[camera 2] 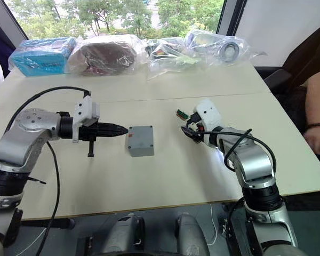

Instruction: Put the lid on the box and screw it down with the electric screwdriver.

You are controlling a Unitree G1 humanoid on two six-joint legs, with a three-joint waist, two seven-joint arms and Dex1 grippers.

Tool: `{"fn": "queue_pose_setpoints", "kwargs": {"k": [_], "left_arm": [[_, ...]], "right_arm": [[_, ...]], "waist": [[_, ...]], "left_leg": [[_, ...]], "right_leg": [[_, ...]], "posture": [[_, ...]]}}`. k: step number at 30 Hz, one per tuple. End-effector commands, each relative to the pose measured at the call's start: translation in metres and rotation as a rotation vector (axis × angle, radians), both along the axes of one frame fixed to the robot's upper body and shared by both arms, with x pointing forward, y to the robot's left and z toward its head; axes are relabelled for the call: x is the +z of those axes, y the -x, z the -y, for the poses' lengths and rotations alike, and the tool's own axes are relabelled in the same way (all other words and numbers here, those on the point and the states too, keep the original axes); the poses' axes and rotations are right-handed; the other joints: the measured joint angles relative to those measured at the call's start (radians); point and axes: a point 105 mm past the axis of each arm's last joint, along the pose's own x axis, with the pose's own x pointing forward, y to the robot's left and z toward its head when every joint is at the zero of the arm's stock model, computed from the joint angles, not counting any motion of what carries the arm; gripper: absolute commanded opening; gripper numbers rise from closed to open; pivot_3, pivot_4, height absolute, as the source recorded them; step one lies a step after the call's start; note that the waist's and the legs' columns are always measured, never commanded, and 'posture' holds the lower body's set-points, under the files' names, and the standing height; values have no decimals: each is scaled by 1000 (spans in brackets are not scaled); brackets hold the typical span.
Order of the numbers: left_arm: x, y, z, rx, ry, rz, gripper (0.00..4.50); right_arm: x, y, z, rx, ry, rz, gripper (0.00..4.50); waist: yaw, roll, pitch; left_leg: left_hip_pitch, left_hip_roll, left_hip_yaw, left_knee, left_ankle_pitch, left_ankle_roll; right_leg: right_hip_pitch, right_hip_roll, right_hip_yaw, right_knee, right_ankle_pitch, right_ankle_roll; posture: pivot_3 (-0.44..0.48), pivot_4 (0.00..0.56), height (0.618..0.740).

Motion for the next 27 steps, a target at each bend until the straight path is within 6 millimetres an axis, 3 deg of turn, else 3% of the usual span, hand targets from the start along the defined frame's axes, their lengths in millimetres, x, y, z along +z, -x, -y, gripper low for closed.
{"fn": "queue_pose_setpoints", "kwargs": {"k": [1,16,24,27], "left_arm": [[15,2,10,-18,23,52,0],[15,5,21,-27,41,57,0],[14,7,21,-26,43,54,0],[14,6,21,-26,44,54,0]], "right_arm": [[-4,-6,8,-39,-25,11,3086],[-16,-19,5,-37,-43,2,3086],[-13,-21,4,-33,-53,11,70],[-11,-21,3,-29,-61,16,18]], "waist": [[-1,0,0],[-1,0,0],[-1,0,0],[-1,0,0]], "left_leg": [[0,0,0,0,0,0],[0,0,0,0,0,0],[0,0,0,0,0,0],[0,0,0,0,0,0]], "right_leg": [[0,0,0,0,0,0],[0,1,0,0,0,0],[0,1,0,0,0,0],[0,1,0,0,0,0]], "posture": [[0,150,740],[0,150,740],[0,150,740],[0,150,740]]}}
